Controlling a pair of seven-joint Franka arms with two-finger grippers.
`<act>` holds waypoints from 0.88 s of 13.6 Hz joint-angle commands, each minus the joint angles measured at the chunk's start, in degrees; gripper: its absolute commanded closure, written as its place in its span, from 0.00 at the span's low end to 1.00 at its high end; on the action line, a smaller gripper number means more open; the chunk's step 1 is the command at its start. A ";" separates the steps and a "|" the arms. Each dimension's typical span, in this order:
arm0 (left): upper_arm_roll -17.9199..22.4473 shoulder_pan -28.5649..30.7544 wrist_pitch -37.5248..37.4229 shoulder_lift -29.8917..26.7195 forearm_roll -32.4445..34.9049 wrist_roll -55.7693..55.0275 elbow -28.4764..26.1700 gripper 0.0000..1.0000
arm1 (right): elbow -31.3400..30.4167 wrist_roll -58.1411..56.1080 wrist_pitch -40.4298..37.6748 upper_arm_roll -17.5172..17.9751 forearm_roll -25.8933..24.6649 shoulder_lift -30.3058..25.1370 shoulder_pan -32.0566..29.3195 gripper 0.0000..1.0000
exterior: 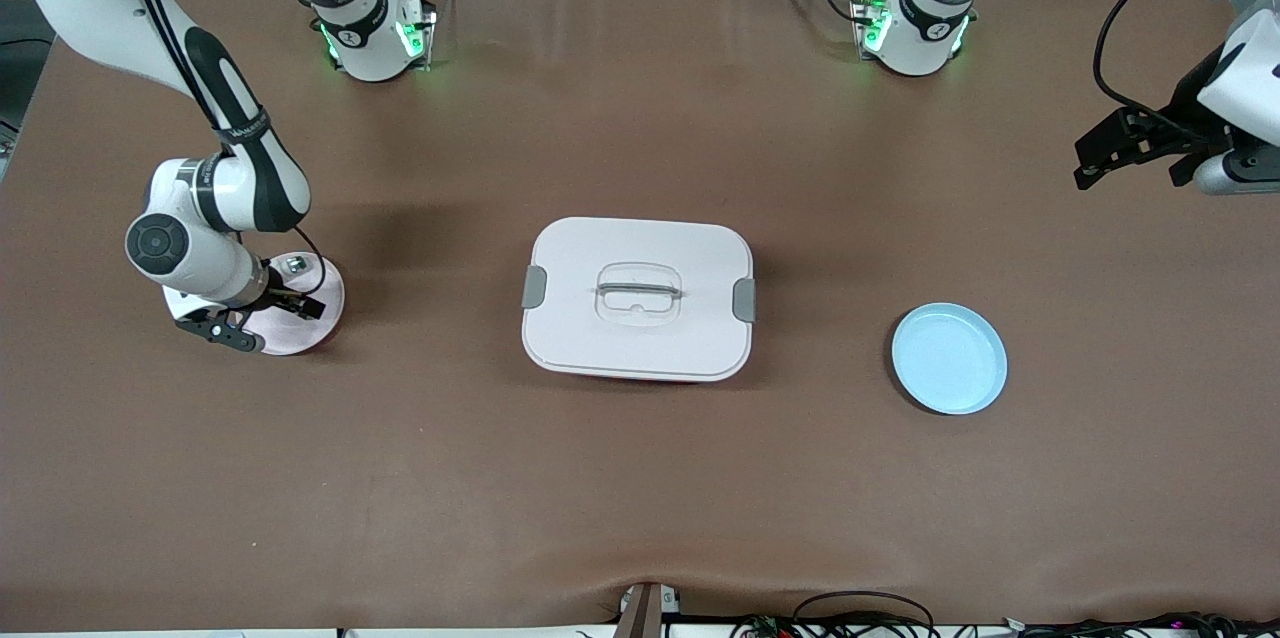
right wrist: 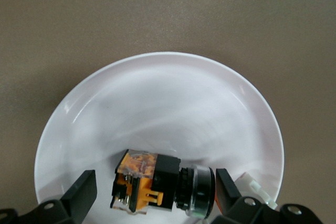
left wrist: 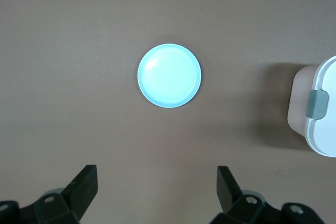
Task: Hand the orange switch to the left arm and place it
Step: 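Lower the right gripper and close it on the orange switch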
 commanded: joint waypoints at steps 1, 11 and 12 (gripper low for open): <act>-0.19 0.26 0.14 0.00 -0.88 0.06 0.65 0.00 | 1.04 1.39 0.37 0.74 -1.63 0.99 -1.12 0.00; -0.28 0.17 -0.30 -0.18 -0.88 0.06 0.39 0.00 | 1.04 0.95 0.99 0.74 -1.71 1.08 -1.12 0.46; -0.28 0.17 -0.47 -0.18 -0.79 -0.03 0.30 0.00 | 1.04 0.69 0.99 0.74 -1.71 1.08 -1.12 0.56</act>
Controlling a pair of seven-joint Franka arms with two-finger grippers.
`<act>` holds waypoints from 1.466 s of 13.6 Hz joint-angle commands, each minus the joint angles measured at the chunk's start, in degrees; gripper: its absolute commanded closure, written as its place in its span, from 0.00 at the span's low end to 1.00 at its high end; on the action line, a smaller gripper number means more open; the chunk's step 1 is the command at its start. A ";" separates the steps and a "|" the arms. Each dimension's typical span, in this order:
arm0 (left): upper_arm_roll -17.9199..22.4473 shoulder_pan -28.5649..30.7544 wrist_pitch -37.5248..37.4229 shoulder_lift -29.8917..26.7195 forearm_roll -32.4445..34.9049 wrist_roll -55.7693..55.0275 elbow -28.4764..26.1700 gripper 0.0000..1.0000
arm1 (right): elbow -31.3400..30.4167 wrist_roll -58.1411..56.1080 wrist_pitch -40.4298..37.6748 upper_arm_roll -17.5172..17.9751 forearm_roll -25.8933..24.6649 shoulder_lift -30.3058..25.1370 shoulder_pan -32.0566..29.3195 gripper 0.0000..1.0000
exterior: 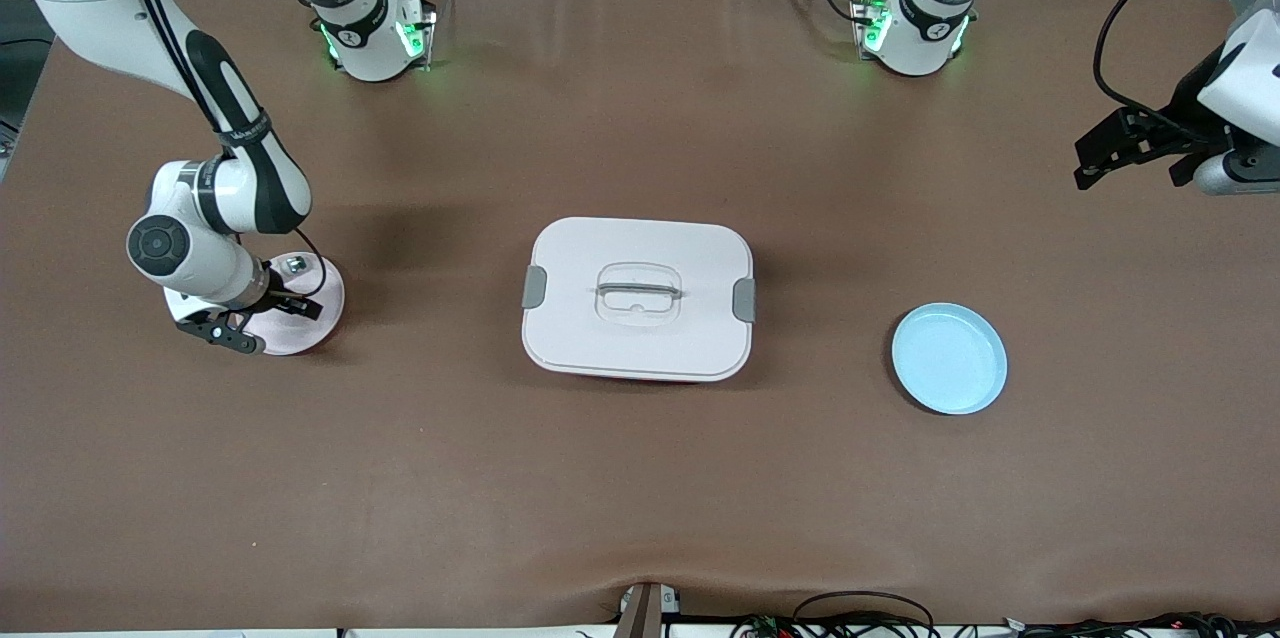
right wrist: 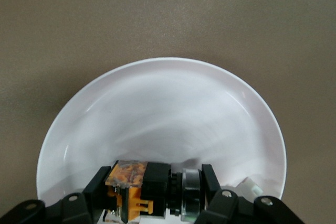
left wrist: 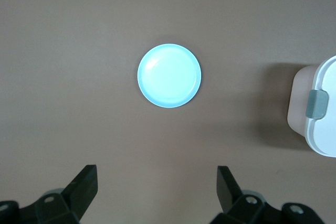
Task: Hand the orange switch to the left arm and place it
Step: 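Lower the right gripper and close it on the orange switch, then lift the orange switch with the right gripper off the plate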
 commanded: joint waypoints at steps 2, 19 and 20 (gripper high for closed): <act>-0.35 0.08 -0.27 0.00 -0.88 -0.03 0.46 0.00 | 0.86 0.52 0.27 0.75 -2.84 0.87 -1.12 0.71; -0.35 -0.27 0.26 0.17 -0.79 -1.87 0.38 0.00 | 13.23 -3.61 -37.31 6.45 -1.37 -11.25 0.20 0.76; -0.35 -0.27 0.26 0.17 -0.79 -2.13 0.38 0.00 | 16.03 -3.61 -41.96 7.33 0.04 -11.61 0.29 0.76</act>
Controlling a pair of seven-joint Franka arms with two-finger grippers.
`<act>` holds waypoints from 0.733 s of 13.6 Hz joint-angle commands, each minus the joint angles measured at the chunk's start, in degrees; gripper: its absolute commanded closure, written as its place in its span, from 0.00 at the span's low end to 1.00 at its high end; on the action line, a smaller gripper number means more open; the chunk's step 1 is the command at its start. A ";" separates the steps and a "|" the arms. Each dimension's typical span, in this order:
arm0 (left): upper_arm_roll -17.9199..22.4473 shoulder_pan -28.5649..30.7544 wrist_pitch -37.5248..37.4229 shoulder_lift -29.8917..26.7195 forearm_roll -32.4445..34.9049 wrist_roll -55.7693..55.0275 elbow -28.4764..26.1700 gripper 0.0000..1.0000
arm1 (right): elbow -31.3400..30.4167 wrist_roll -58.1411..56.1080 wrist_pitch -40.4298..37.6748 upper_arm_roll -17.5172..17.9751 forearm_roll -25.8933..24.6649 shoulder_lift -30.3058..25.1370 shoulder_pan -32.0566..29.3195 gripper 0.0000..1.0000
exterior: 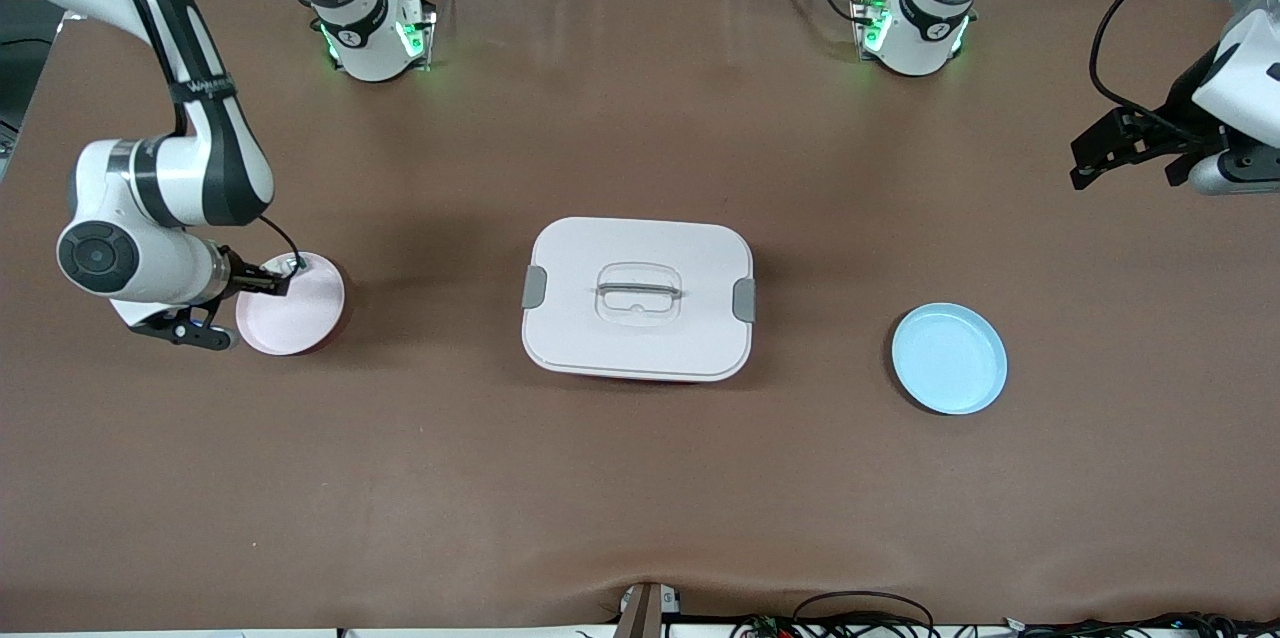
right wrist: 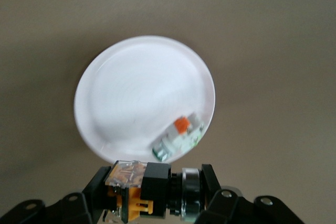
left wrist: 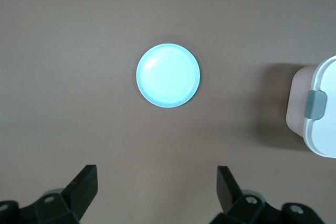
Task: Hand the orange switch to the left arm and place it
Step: 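Lift the orange switch with the right gripper off the plate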
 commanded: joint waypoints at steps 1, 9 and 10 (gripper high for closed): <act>-0.28 -0.01 0.32 0.14 -0.87 -1.07 0.40 0.00 | 6.29 0.41 -11.95 2.76 2.77 -2.50 -0.12 0.76; -5.38 0.08 5.32 -0.12 -6.57 -10.89 -3.81 0.00 | 24.95 0.93 -33.35 5.94 18.14 -2.42 0.59 0.78; -5.64 0.00 6.11 -0.12 -7.37 -11.87 -4.08 0.00 | 25.66 2.93 -33.97 6.02 20.51 -2.50 0.85 0.78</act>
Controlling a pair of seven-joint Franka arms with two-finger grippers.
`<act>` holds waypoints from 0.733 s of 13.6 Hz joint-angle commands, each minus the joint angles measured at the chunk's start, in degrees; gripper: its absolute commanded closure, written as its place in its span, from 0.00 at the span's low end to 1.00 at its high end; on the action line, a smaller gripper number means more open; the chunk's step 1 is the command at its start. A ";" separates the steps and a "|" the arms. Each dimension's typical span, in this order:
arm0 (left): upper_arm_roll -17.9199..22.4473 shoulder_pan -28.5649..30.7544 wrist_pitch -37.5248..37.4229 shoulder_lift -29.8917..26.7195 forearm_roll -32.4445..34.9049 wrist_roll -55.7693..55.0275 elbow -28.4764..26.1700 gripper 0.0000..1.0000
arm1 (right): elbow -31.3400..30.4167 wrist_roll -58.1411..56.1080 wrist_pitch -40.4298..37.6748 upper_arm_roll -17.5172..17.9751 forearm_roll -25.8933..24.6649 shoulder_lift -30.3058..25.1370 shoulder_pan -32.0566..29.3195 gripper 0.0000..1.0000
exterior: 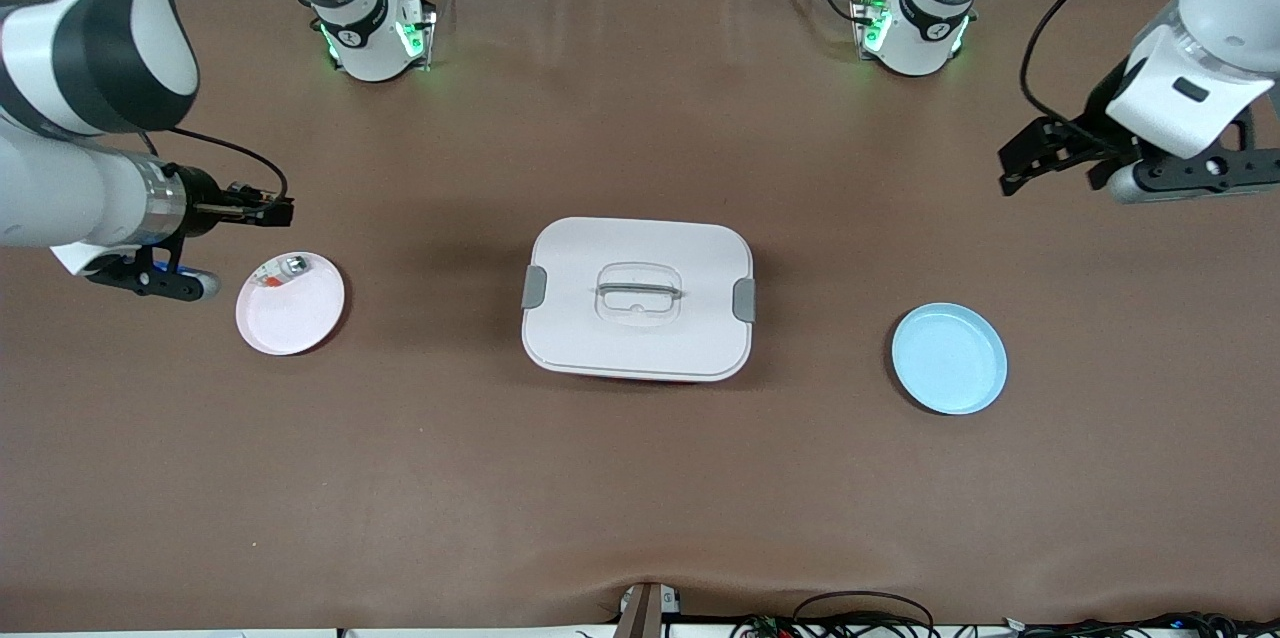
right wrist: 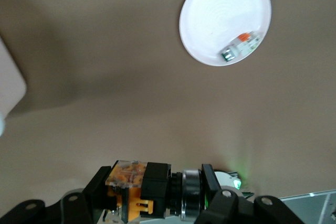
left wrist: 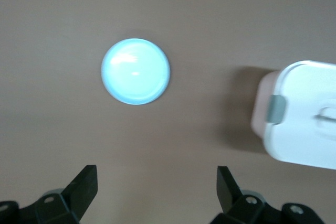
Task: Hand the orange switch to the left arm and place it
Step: 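Lift the orange switch with the right gripper off the plate, then carry the switch above the box with the right gripper while the left gripper approaches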
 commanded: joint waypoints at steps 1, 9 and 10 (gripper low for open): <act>-1.96 0.43 3.06 -0.33 -2.90 -2.80 -1.35 0.00 | 3.40 6.31 -2.92 0.28 6.35 0.82 0.73 0.78; -7.86 0.70 15.62 -3.49 -12.92 -12.74 -8.89 0.00 | 6.13 34.70 -2.58 0.28 22.53 0.90 10.39 0.77; -8.21 0.52 16.85 -3.76 -13.10 -13.26 -9.69 0.00 | 6.57 37.17 -1.01 0.28 23.94 0.90 12.05 0.77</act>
